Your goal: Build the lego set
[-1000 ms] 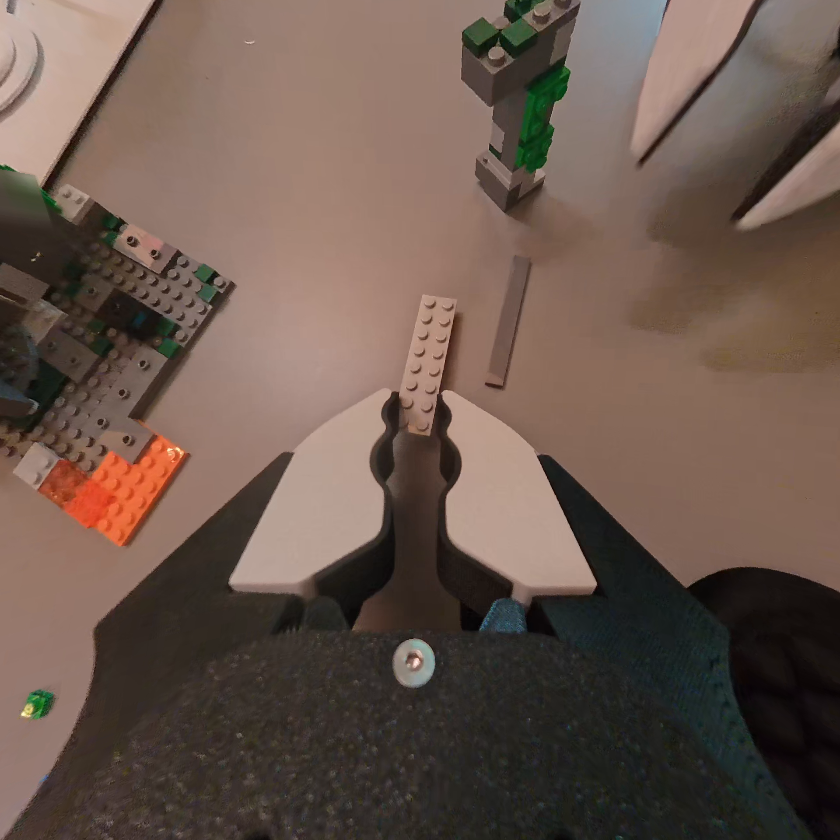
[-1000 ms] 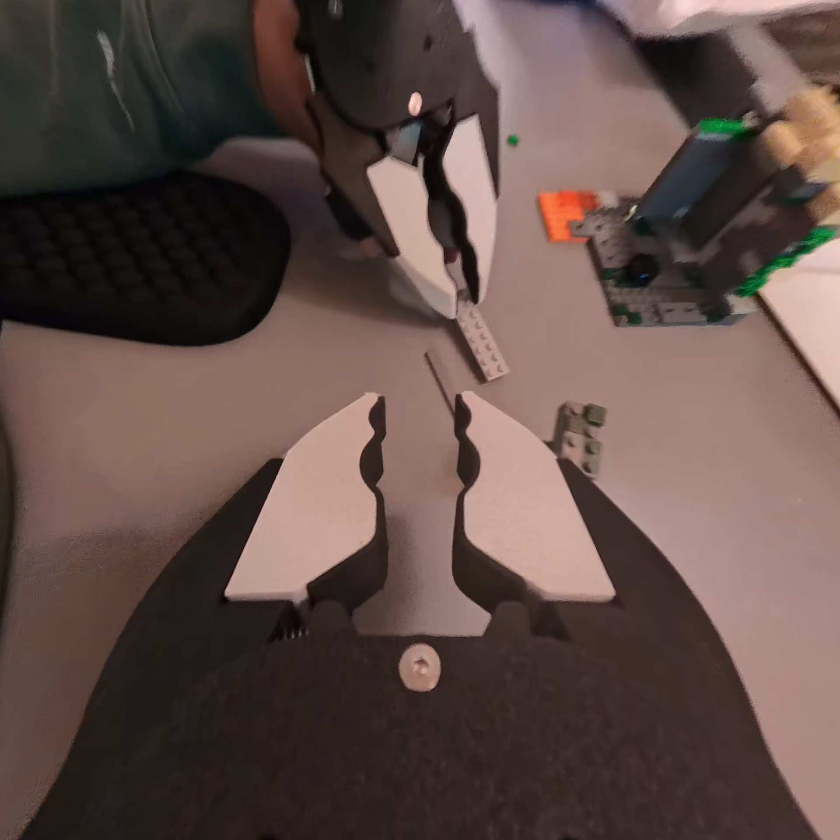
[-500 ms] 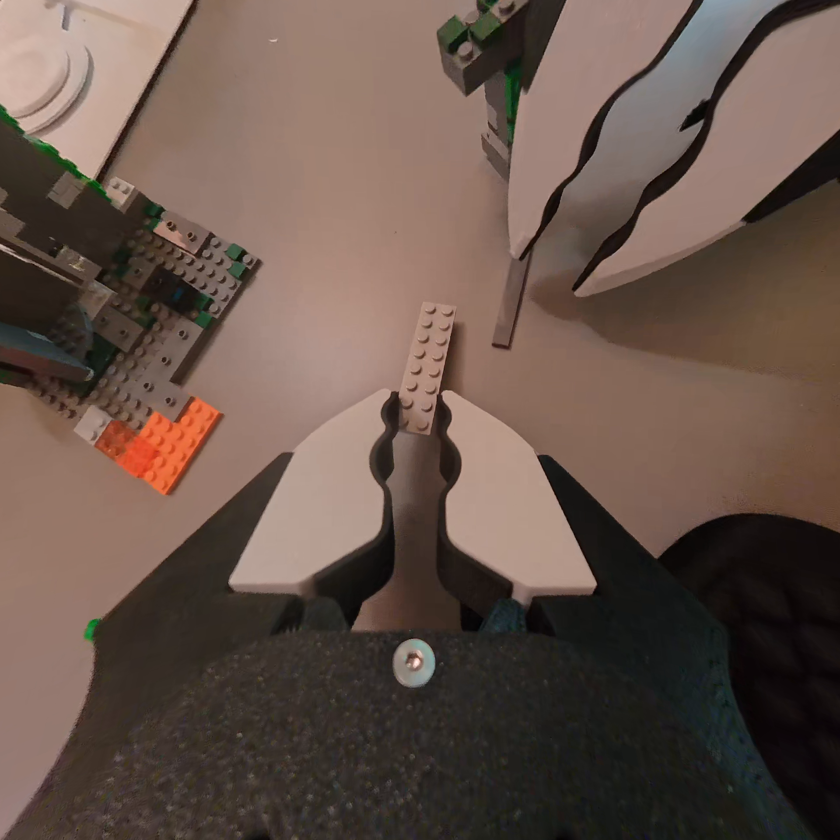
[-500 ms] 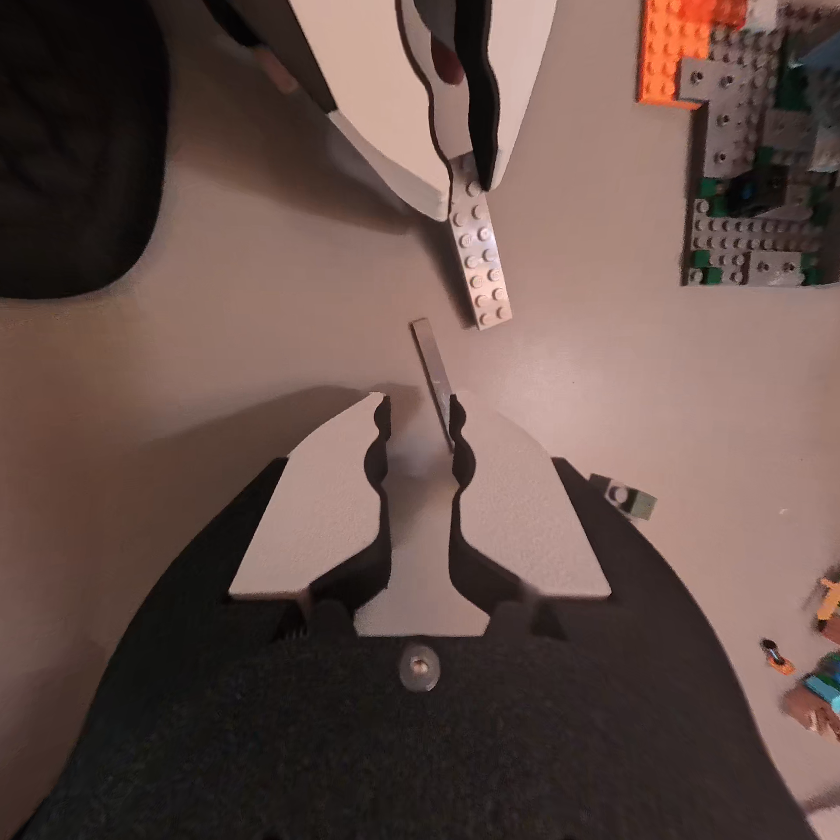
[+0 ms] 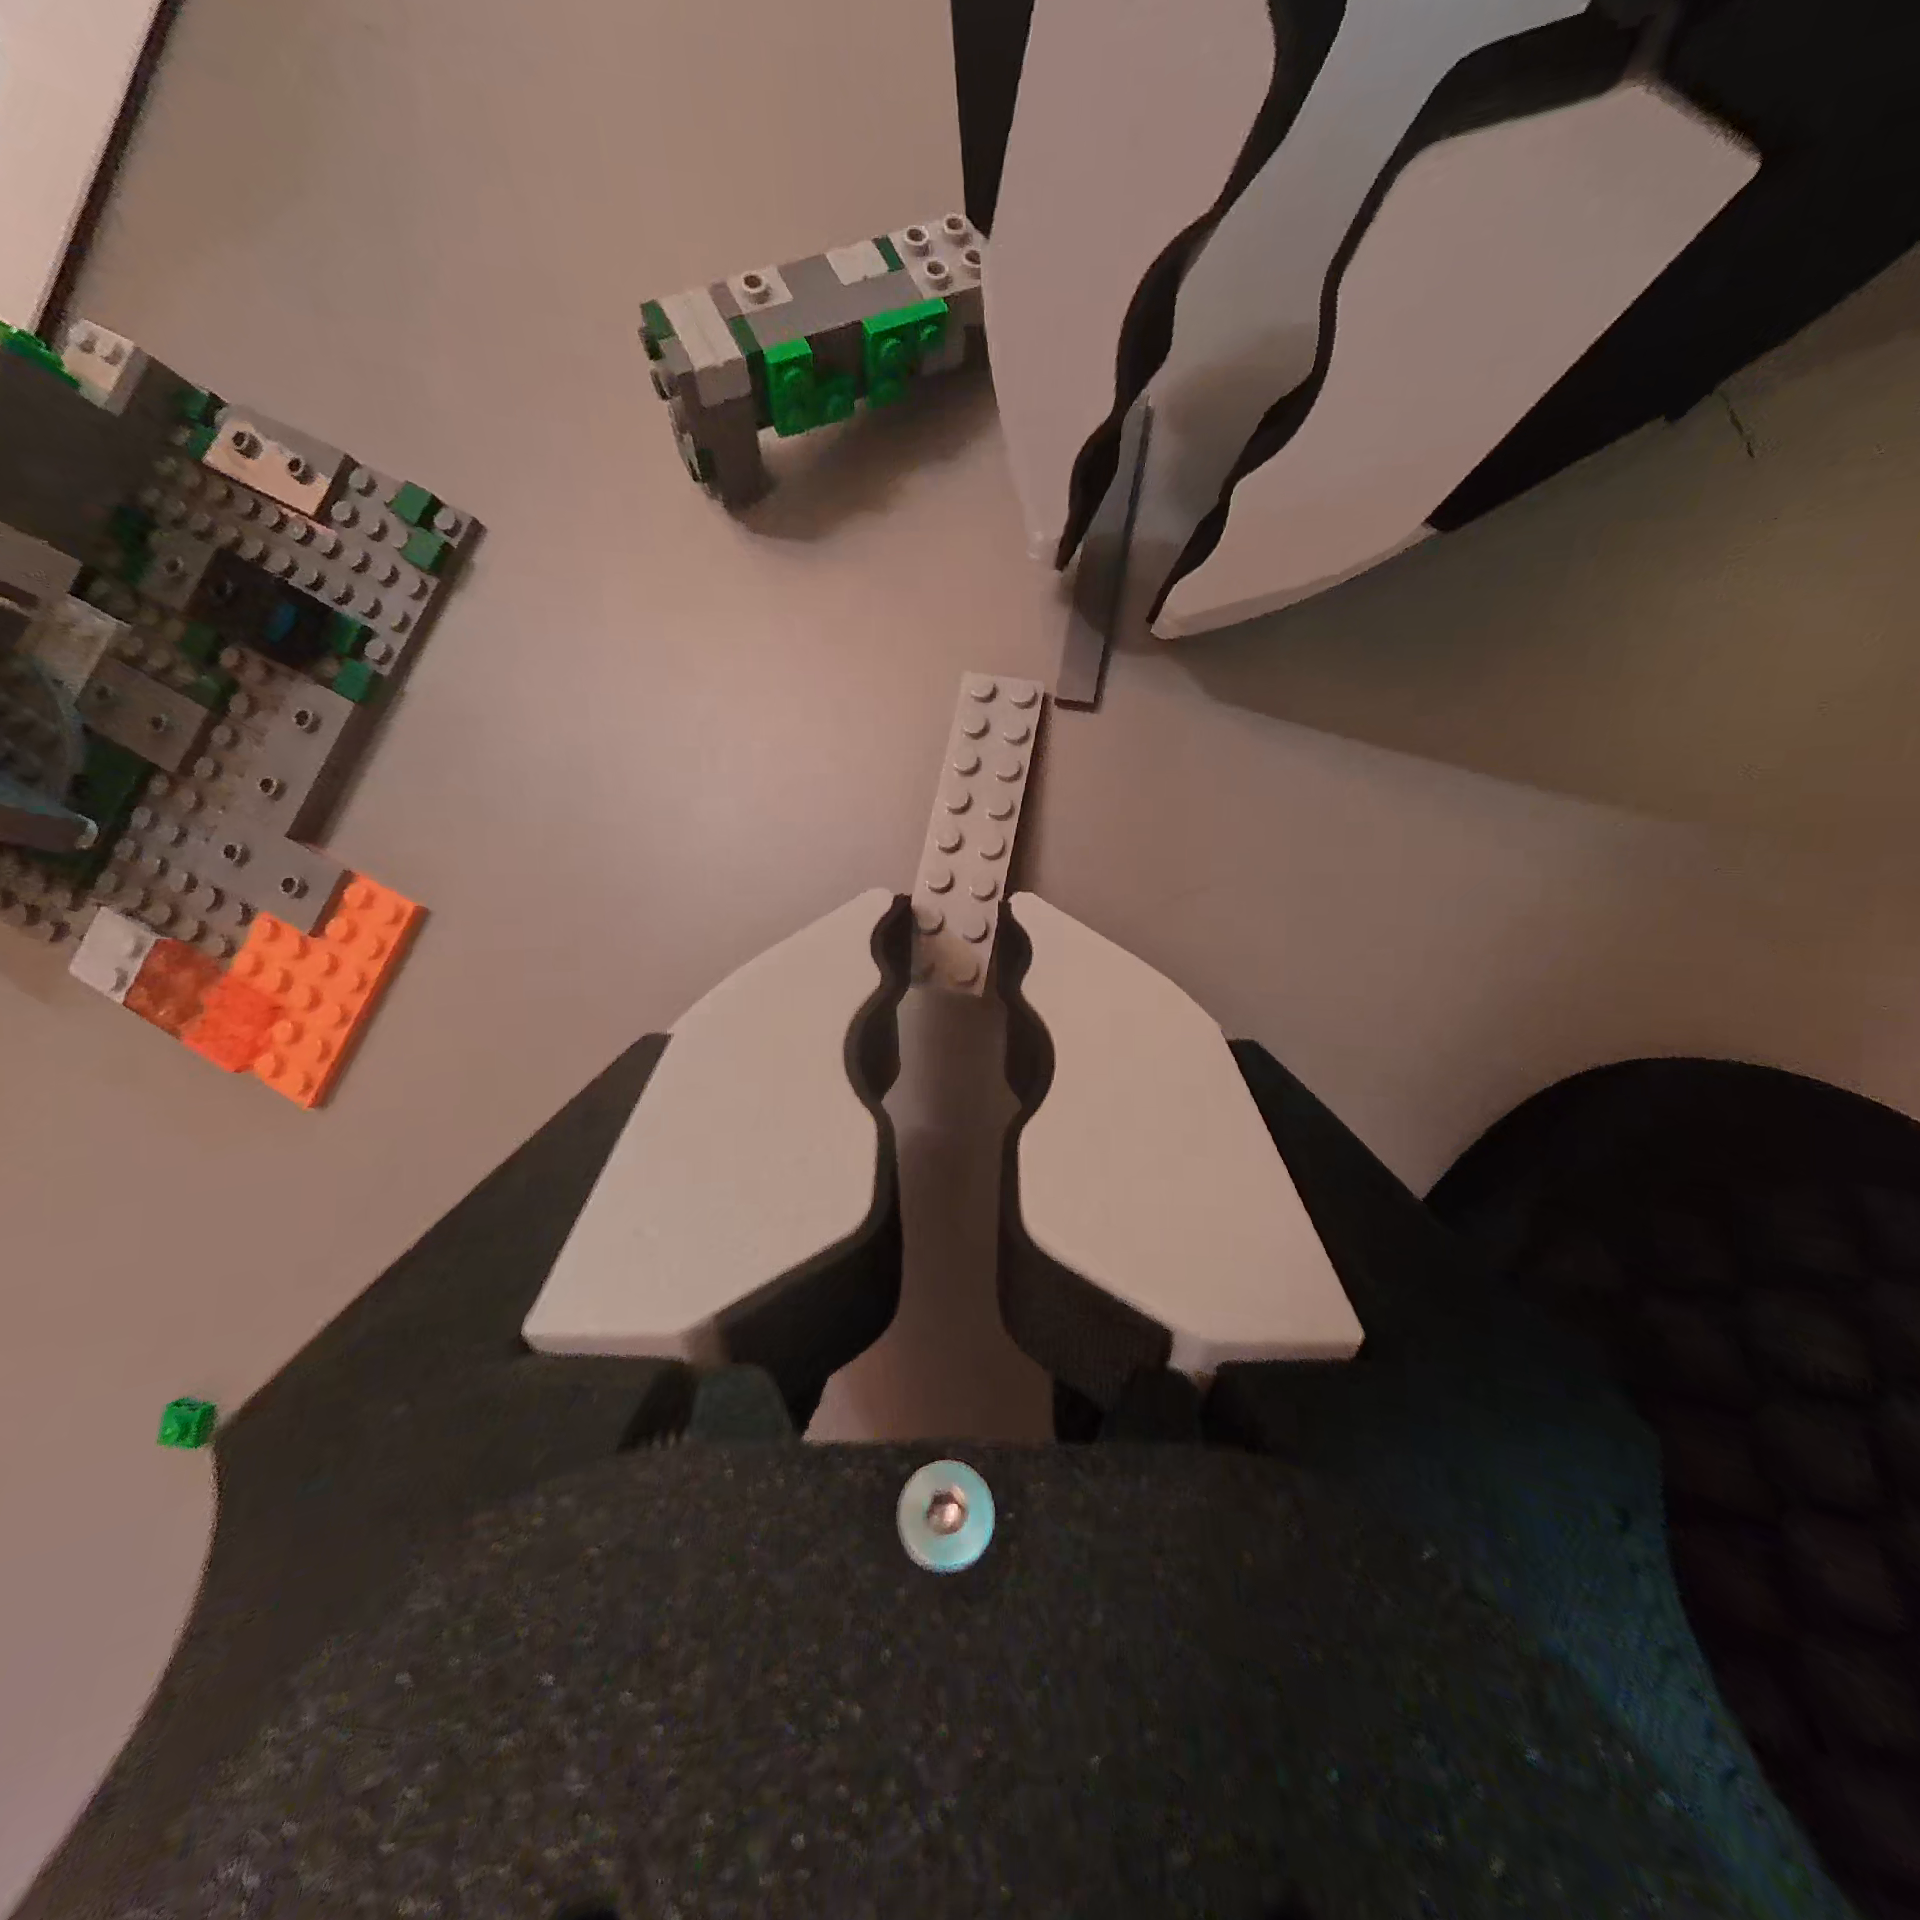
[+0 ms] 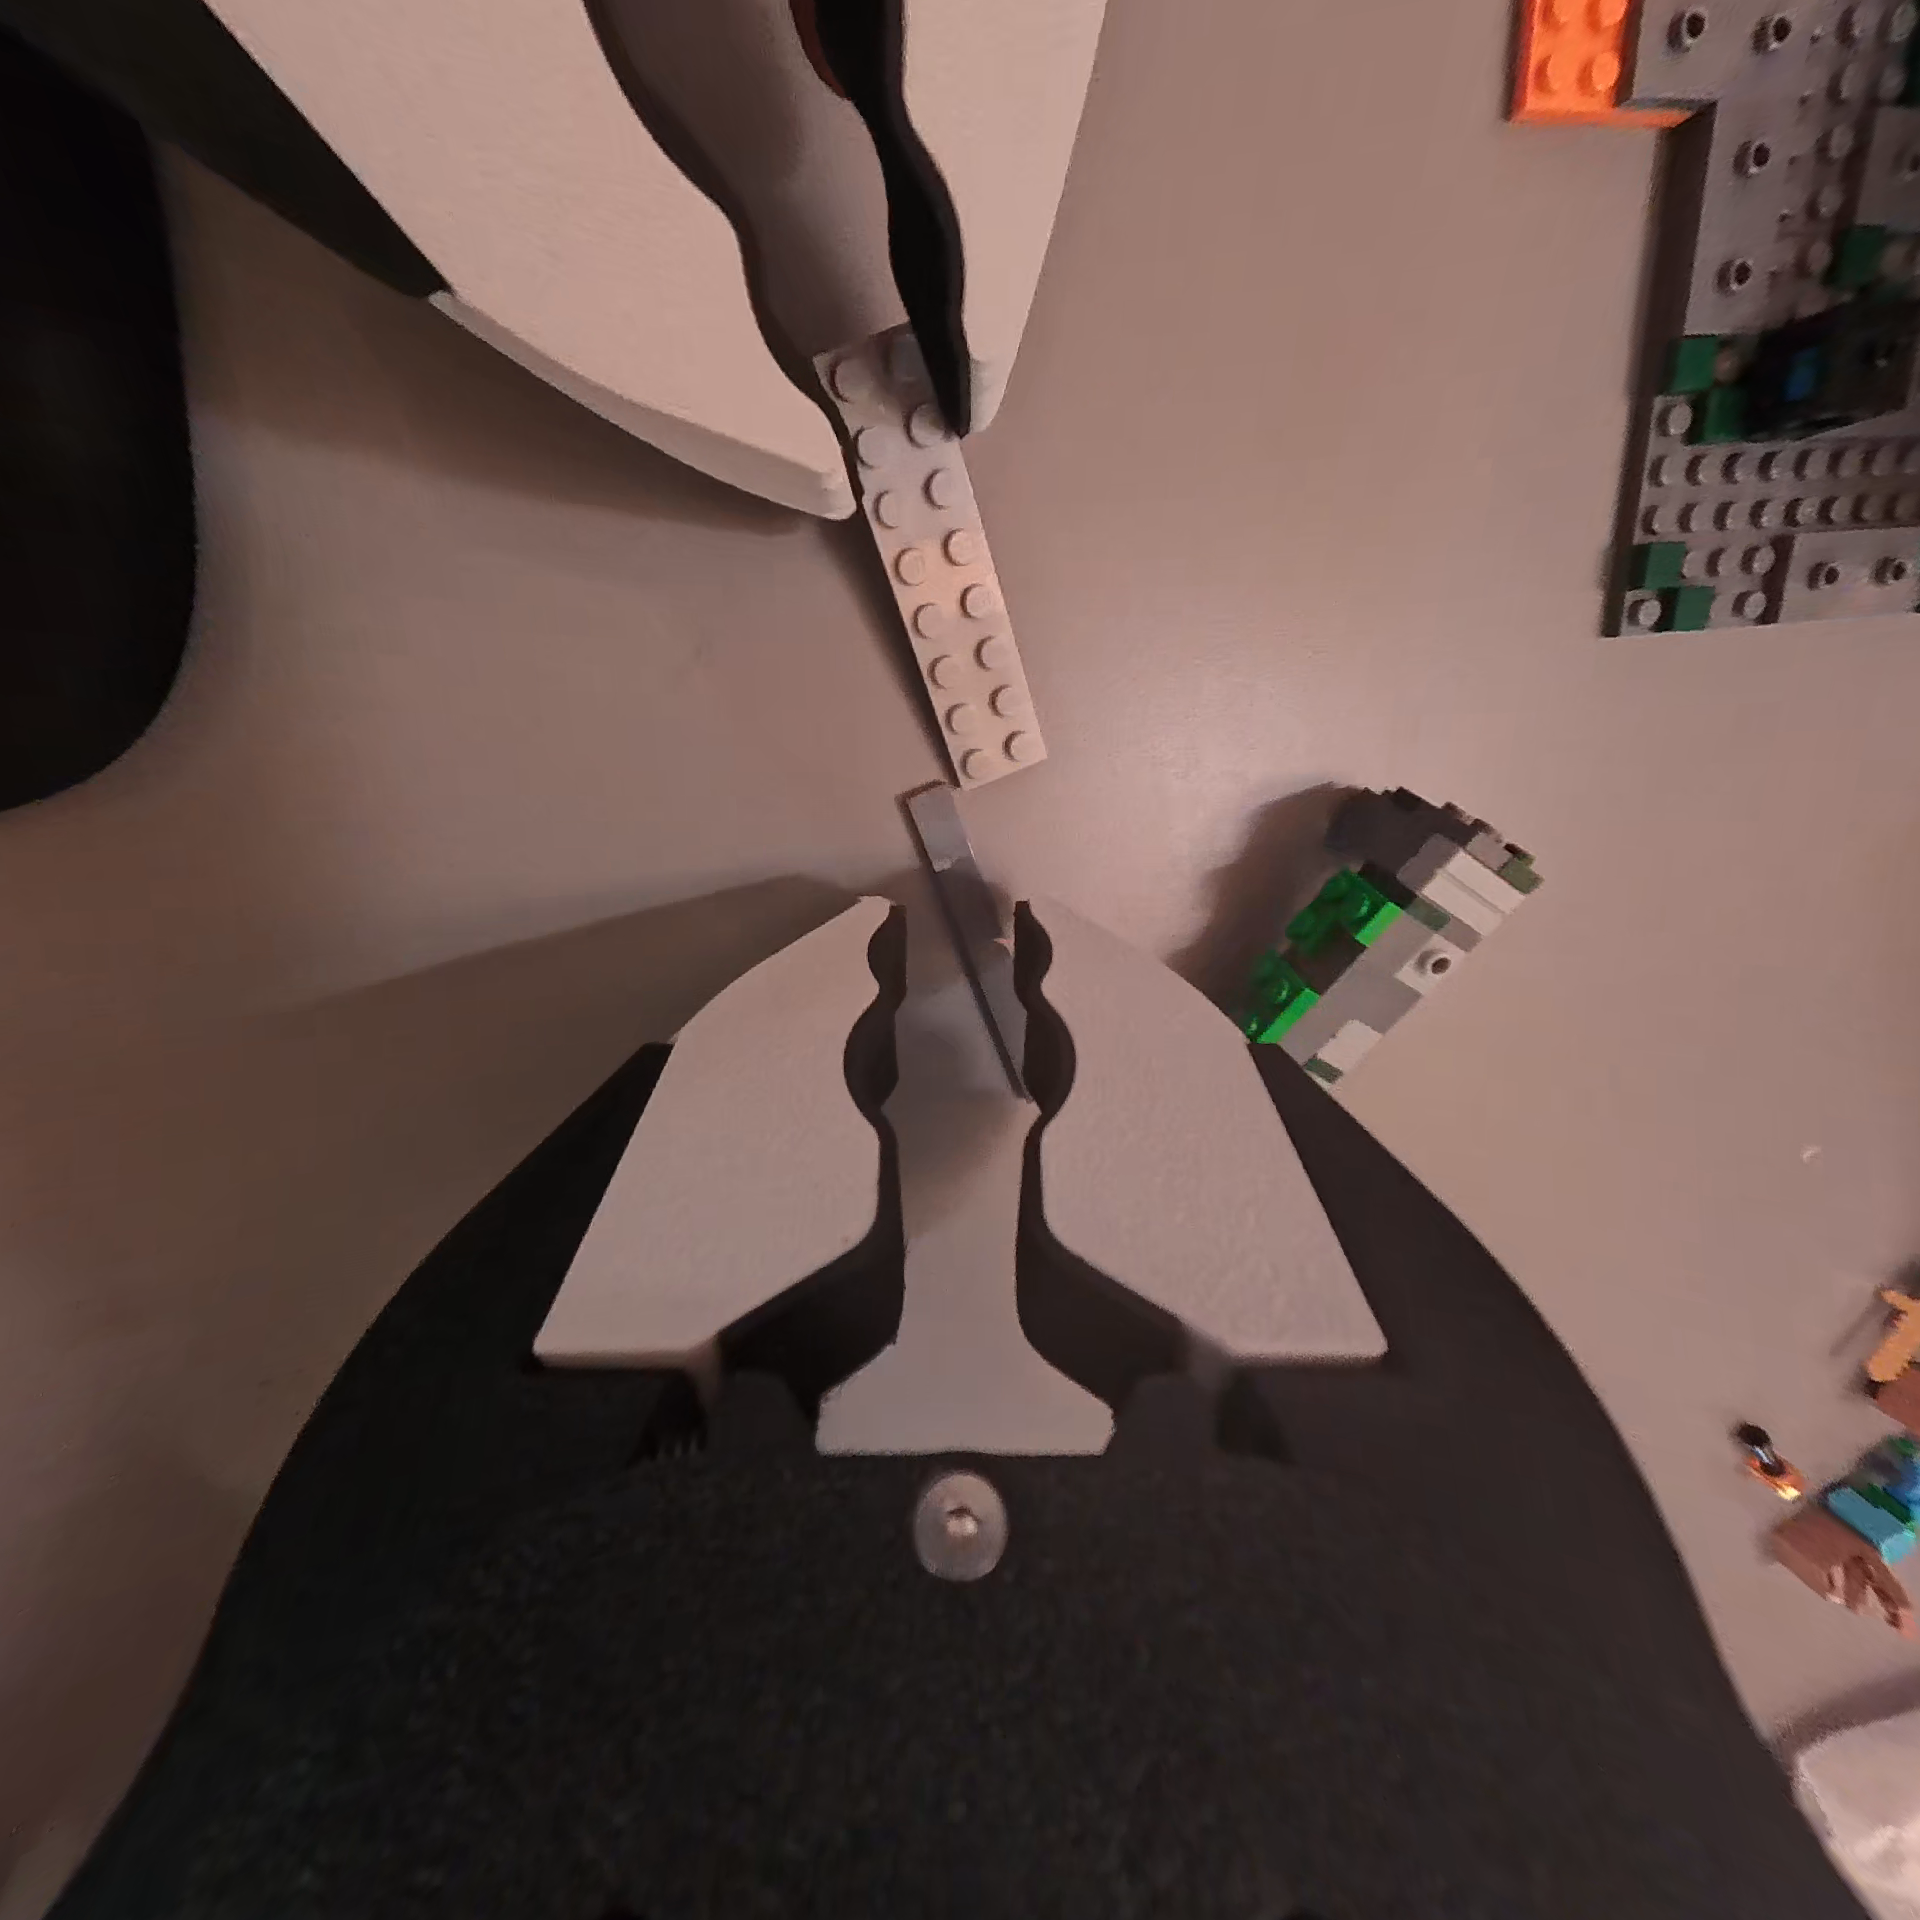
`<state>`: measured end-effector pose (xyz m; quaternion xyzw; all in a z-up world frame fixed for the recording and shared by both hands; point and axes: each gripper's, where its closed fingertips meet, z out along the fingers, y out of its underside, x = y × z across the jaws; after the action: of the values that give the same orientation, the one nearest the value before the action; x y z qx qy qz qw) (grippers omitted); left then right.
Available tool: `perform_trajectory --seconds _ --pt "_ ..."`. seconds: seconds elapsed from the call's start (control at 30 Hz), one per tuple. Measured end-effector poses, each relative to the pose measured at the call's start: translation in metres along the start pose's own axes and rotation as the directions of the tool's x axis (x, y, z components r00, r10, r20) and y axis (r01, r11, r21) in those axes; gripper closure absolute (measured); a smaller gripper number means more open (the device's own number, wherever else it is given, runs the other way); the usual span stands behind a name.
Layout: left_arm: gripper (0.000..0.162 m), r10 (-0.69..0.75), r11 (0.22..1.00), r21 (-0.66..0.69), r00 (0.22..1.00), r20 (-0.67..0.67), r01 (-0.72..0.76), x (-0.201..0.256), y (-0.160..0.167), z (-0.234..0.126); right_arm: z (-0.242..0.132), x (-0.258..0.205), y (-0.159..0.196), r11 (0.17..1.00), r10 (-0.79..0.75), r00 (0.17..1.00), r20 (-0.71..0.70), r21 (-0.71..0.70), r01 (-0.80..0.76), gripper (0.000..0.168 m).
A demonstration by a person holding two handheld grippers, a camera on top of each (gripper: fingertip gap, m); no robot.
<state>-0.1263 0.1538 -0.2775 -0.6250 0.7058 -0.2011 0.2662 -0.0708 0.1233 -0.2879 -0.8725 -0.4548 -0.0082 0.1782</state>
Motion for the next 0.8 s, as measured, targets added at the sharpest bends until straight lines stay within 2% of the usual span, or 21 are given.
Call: perform_trajectory --seconds 0.03,0.13,0.27,0.37,0.47,0.57,0.67,0.8 --pt "0.147 -0.002 1.000 0.000 1.000 -0.002 0.002 0.000 0.000 0.000 0.000 -0.001 0.000 1.000 0.010 1.000 0.016 0.006 -0.010 0.150" --pt "0.147 -0.004 1.000 0.005 1.000 -0.017 0.004 0.003 0.000 0.002 0.001 -0.004 0.001 0.999 0.028 0.997 0.074 0.028 -0.030 0.160" --pt "0.147 -0.002 1.000 0.000 1.000 -0.025 0.002 0.004 0.000 0.004 -0.004 -0.011 0.011 0.999 0.024 0.992 0.127 0.024 -0.027 0.161" --pt "0.147 -0.002 1.000 0.007 0.999 -0.039 0.002 0.006 -0.001 0.005 -0.012 -0.032 0.023 1.000 0.004 0.980 0.200 0.028 -0.009 0.161" --pt "0.147 0.001 1.000 0.029 0.998 -0.061 0.001 0.011 -0.005 0.005 -0.020 -0.052 0.033 0.999 -0.024 0.972 0.234 0.045 0.014 0.161" --pt "0.147 0.007 0.999 0.041 0.997 -0.082 -0.004 0.016 -0.008 0.007 -0.031 -0.060 0.034 0.995 -0.015 0.966 0.260 0.101 -0.011 0.150" --pt "0.147 0.013 0.999 0.045 0.995 -0.099 -0.008 0.020 -0.010 0.010 -0.046 -0.043 0.021 0.977 0.031 0.973 0.227 0.199 -0.078 0.139" --pt "0.147 0.025 0.999 0.038 0.993 -0.113 -0.021 0.025 -0.010 0.013 -0.055 0.021 0.000 0.929 0.153 0.985 0.078 0.330 -0.170 0.133"
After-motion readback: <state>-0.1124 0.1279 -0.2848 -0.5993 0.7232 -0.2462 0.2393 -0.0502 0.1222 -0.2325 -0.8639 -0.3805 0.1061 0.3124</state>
